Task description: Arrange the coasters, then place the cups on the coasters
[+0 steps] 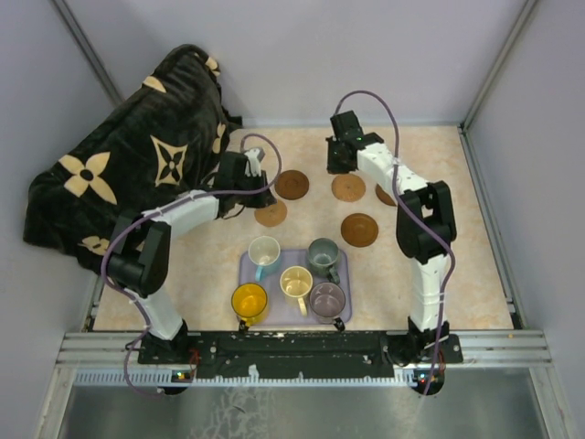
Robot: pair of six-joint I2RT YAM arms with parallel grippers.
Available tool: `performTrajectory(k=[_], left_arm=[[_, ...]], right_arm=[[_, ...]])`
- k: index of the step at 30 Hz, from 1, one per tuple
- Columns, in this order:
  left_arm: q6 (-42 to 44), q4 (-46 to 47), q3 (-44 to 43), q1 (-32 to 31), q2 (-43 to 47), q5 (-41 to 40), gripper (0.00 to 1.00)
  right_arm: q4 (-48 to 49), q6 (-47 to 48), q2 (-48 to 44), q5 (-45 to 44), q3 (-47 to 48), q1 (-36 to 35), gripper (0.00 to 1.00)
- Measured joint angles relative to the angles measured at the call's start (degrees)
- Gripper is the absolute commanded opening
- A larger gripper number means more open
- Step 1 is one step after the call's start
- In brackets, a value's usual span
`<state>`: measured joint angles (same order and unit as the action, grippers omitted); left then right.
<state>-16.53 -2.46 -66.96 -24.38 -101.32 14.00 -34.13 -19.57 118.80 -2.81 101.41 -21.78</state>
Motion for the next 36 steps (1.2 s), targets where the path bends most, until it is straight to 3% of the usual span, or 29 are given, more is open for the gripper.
performTrajectory(k=[8,22,36], left_arm=[[-2.82,0.02,11.3,0.0,0.09,0.5,0.22],[-6.43,7.08,11.72,0.02,-1.6,2.25,0.23],[-7.15,8.35,11.58,0.26,-2.86,2.54,0.23]], right_arm=[[0.22,0.57,5.84,1.81,8.44,-5.49,0.09],[0.11,0.07,16.28,5.2,16.11,-7.58,0.08],[0.17,0.11,18.88,7.37,16.74,-9.38,0.07]])
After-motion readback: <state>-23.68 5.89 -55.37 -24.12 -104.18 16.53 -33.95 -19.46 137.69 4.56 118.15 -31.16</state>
